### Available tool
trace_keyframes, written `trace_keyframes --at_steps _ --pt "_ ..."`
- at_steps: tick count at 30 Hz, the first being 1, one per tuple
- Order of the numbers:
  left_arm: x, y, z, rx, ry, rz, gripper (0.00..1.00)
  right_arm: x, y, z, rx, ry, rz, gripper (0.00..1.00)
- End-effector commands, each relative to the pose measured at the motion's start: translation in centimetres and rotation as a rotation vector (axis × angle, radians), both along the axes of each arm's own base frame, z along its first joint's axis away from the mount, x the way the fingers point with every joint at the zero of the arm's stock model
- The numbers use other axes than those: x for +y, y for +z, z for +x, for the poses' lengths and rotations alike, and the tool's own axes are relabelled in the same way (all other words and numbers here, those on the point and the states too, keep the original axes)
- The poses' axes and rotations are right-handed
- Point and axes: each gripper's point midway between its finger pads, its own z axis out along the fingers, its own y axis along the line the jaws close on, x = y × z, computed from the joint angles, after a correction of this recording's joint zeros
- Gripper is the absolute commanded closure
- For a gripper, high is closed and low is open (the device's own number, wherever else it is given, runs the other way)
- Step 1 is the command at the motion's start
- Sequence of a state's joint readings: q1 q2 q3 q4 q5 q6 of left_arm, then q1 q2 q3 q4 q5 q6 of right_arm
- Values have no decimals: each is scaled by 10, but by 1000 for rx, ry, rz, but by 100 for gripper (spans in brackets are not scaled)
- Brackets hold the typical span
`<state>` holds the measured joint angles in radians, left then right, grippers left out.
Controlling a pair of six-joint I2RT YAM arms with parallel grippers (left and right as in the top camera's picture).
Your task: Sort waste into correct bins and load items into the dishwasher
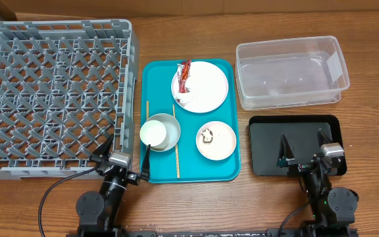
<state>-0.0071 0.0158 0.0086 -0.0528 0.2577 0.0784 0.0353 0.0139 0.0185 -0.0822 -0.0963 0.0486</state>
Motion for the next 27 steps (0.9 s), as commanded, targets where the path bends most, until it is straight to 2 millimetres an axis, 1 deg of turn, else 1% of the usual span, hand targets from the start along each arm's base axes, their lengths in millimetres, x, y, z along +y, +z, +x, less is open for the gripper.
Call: trace_keyframes --at_steps 1,3,5,7,10,14,17,20,23,27 --pt "-2 -1 -1 25 -5 -86 0 0 -1 0 16 -5 147 0" --pt "0 -1 0 53 12 -185 0 0 -1 0 28 -7 221 0" --pt "0 -2 0 68 15 -239 0 0 -1 0 31 -7 246 0" --pt "2 -2 1 74 31 -256 0 0 1 0 27 -7 245 0" --pt "5 5 1 69 49 -254 0 0 8 -3 36 -8 245 0" --pt "15 14 -4 132 113 -248 0 0 25 -7 51 -10 244 0" --pt "23 26 -9 195 168 -216 0 0 39 -7 71 -12 243 0" --pt "28 36 -12 270 206 -188 0 0 50 -5 134 -20 239 0" --pt "33 38 -14 393 242 -169 0 1 61 2 224 -25 226 0" --pt "33 41 -15 576 259 -145 0 6 85 19 358 -13 191 0"
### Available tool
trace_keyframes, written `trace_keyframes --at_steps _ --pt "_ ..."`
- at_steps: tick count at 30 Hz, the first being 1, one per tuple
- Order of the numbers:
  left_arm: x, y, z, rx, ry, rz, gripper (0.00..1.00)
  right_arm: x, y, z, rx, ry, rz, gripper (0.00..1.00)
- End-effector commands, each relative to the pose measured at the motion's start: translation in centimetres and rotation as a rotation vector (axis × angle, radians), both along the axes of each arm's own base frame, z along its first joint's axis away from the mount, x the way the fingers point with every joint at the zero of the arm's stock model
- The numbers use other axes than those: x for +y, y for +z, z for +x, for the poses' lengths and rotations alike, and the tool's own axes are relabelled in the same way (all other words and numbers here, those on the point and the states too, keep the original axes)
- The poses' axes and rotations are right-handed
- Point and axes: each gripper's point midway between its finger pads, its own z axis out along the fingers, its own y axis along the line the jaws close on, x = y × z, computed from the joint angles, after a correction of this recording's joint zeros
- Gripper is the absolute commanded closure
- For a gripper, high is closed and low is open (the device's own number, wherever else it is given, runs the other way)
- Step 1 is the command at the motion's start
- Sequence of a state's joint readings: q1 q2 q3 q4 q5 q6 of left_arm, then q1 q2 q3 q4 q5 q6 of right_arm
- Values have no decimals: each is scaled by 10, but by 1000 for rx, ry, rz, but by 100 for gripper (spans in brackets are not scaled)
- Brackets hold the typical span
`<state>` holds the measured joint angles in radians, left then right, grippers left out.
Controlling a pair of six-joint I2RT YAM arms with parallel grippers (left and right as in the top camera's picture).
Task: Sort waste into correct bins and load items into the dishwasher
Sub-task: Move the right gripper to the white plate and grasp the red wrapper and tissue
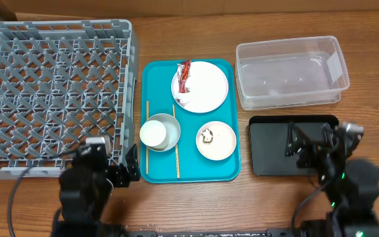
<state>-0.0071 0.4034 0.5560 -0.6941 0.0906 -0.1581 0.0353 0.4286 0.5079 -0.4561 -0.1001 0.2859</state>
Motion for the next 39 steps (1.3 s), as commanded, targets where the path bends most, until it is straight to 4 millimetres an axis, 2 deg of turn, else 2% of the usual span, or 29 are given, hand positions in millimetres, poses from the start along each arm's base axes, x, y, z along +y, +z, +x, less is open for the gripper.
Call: trace_keyframes --at_steps 1,5,8,11,15,18,22,26,31,35,39 --pt "4 17 6 94 16 25 0 6 36 19 65 46 -47 0" --pt "3 24 10 209 11 25 0 15 43 38 256 115 -86 0" --pt "5 18 12 276 19 34 0 19 43 51 391 169 -115 0" --pt "-2 10 14 318 -2 -3 0 24 45 69 471 197 -111 0" --pt "-3 9 14 325 -8 -7 0 58 63 90 424 392 -46 0" --pt "-3 9 14 326 -6 -7 0 72 70 107 377 421 -78 10" --pt "-2 9 15 325 -2 -3 0 108 70 122 330 458 -156 9" --pt "1 9 15 325 9 6 0 157 50 134 313 508 -242 9" --pt "1 9 15 325 9 6 0 206 5 159 320 529 -326 9" --pt "1 8 15 325 9 6 0 235 -42 179 342 554 -348 9" --pt "1 8 15 325 9 7 0 251 -86 190 383 572 -356 11"
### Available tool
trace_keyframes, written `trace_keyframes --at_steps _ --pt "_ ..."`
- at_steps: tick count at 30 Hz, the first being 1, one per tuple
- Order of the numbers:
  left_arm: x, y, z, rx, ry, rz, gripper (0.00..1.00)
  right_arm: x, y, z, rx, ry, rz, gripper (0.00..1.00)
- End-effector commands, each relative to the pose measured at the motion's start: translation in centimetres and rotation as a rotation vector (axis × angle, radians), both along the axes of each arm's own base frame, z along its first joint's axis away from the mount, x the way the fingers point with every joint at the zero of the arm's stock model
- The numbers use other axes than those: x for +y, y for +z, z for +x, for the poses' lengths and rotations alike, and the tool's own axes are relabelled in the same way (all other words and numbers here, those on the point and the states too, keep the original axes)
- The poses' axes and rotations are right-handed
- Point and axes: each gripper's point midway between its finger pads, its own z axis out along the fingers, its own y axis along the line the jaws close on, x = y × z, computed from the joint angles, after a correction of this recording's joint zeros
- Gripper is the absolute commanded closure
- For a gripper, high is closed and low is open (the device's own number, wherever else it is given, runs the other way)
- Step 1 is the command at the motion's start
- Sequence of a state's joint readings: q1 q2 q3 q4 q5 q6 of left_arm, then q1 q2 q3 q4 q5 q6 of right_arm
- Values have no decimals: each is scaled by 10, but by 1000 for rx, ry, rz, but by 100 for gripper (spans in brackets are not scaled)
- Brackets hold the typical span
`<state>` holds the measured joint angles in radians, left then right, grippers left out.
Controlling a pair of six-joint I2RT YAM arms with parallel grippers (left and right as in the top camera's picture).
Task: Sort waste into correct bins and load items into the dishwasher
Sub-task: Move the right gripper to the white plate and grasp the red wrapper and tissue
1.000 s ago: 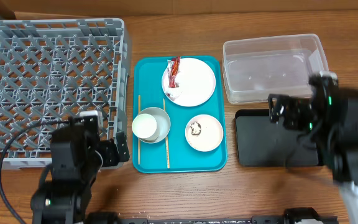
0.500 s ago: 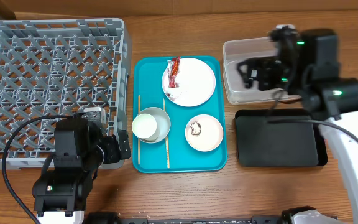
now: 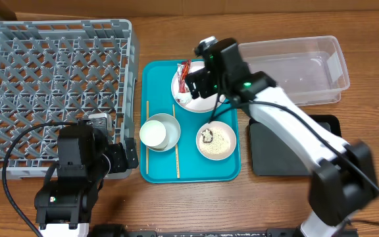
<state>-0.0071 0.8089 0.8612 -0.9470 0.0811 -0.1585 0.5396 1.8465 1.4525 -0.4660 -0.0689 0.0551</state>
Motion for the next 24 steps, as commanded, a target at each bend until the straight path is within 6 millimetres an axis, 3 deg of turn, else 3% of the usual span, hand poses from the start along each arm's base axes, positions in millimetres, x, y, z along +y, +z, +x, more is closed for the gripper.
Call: trace_keyframes --at_steps 1,6,10,12,19,21,23,24 --pt "0 10 2 -28 3 1 0 8 -24 11 5 -12 -24 12" --pt "0 10 2 -28 6 4 0 18 -74 11 70 5 -67 13" --pt "0 10 2 -28 6 4 0 20 -101 9 115 -6 -78 21" --pt "0 10 2 -28 6 4 0 21 -107 8 127 -5 -81 34" --pt "0 10 2 -29 6 4 0 20 -110 6 149 -22 -74 60" --pt "0 10 2 -28 6 4 0 19 -111 4 159 -22 -80 72" --pt "0 10 2 -28 6 4 0 18 -112 3 164 -31 -75 71" --pt "0 10 2 -28 6 4 0 19 -111 4 168 -39 -69 64"
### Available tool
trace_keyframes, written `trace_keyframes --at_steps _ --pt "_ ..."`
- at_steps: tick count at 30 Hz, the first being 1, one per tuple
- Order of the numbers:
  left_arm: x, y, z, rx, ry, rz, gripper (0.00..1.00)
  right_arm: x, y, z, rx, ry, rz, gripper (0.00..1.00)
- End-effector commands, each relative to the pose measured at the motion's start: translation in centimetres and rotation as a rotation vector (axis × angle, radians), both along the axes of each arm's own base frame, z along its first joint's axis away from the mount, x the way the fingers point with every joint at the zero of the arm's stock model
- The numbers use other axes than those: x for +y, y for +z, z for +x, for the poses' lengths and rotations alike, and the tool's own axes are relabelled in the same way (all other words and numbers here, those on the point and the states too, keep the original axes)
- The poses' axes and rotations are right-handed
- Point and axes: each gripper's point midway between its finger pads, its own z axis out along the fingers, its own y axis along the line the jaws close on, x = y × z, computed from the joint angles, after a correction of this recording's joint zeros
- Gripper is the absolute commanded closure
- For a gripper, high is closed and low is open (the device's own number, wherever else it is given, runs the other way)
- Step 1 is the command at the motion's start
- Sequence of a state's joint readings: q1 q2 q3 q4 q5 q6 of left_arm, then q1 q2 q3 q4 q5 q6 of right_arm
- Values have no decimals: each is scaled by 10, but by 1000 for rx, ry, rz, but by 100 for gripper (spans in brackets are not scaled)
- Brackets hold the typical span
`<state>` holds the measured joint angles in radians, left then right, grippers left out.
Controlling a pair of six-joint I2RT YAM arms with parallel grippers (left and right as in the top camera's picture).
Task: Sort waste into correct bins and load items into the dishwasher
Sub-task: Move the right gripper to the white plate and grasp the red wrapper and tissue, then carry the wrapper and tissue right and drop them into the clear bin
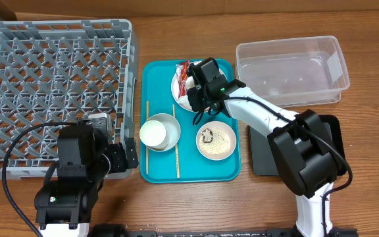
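A teal tray (232,99) holds a large white plate (214,89) with a red wrapper (184,71) and a crumpled napkin on it. It also holds a small plate (224,141) with a food scrap, a white cup in a metal bowl (158,131), and two chopsticks (176,150). My right gripper (193,100) is low over the large plate's near-left edge, beside the wrapper. Its fingers look open. My left gripper (131,158) hangs open off the tray's left edge, holding nothing.
A grey dishwasher rack (54,92) fills the left side. A clear plastic bin (291,66) sits at the back right, with a black bin (328,128) in front of it. The right arm stretches across the black bin and the tray's right side.
My right gripper has dropped lower and closer over the large plate, next to the wrapper. The left arm has not moved. Nothing on the tray has shifted.
Both arms sat folded at the table's front edge. They then rose, the left by the rack's corner and the right over the black bin. The right arm later reached across to the large plate and now hangs low over it.
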<state>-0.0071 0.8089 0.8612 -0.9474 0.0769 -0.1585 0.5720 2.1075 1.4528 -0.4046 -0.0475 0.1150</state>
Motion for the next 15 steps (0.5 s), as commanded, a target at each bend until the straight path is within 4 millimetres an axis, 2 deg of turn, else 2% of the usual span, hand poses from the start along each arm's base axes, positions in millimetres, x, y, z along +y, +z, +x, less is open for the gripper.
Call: trace_keyframes --at_steps 1,3,5,15 --pt "0 10 2 -29 3 0 0 5 9 6 -19 -13 22 59" --pt "0 10 2 -28 3 1 0 6 11 7 -26 -13 26 46" --pt "0 10 2 -28 3 1 0 6 12 9 -34 -13 31 43" --pt "0 9 1 -23 3 0 0 10 14 14 -67 -19 58 44"
